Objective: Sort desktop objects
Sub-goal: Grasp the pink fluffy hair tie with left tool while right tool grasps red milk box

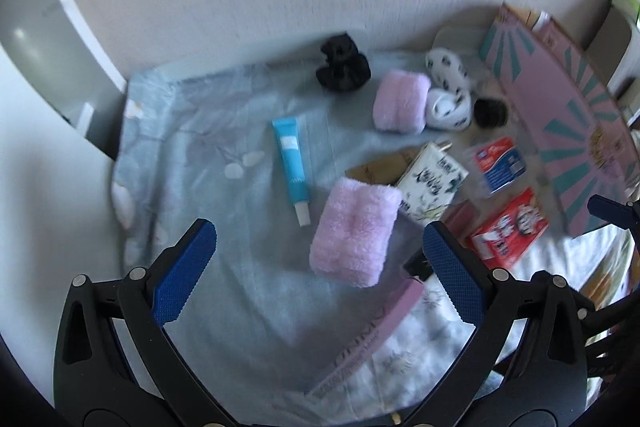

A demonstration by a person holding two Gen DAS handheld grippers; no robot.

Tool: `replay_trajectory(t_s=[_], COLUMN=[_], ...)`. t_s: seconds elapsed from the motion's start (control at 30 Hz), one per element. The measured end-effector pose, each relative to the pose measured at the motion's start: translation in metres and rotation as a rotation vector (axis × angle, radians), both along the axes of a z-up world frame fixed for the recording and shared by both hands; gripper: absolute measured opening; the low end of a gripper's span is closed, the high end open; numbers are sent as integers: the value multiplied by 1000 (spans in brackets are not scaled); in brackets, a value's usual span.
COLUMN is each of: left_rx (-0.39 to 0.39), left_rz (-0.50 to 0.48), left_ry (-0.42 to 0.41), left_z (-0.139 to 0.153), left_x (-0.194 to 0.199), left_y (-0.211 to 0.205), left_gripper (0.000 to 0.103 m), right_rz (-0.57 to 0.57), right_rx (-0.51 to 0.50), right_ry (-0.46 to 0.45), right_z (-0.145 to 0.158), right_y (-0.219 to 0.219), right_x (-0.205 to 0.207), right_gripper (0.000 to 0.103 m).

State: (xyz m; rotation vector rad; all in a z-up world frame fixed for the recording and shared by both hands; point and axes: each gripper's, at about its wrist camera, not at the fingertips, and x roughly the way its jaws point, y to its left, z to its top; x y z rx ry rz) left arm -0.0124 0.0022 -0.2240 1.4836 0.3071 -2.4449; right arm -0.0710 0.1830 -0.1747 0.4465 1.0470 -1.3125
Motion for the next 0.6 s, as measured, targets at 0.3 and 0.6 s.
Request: replay_trajectory(t_s=[0.3, 0.6], left_rx=[-14, -9], left_rz=[-27, -9], left_ry=[-10, -9], left_z=[-44, -57], left_x=[-16, -21], left_y=[10, 8], left_gripper=[100, 83], right_rz=[29, 33], right_rx=[-12, 11], right_ry=[151, 93], right_z=[-46, -60], right_y=[-17, -32], right_x=[-8, -11], right_gripper=[103, 103])
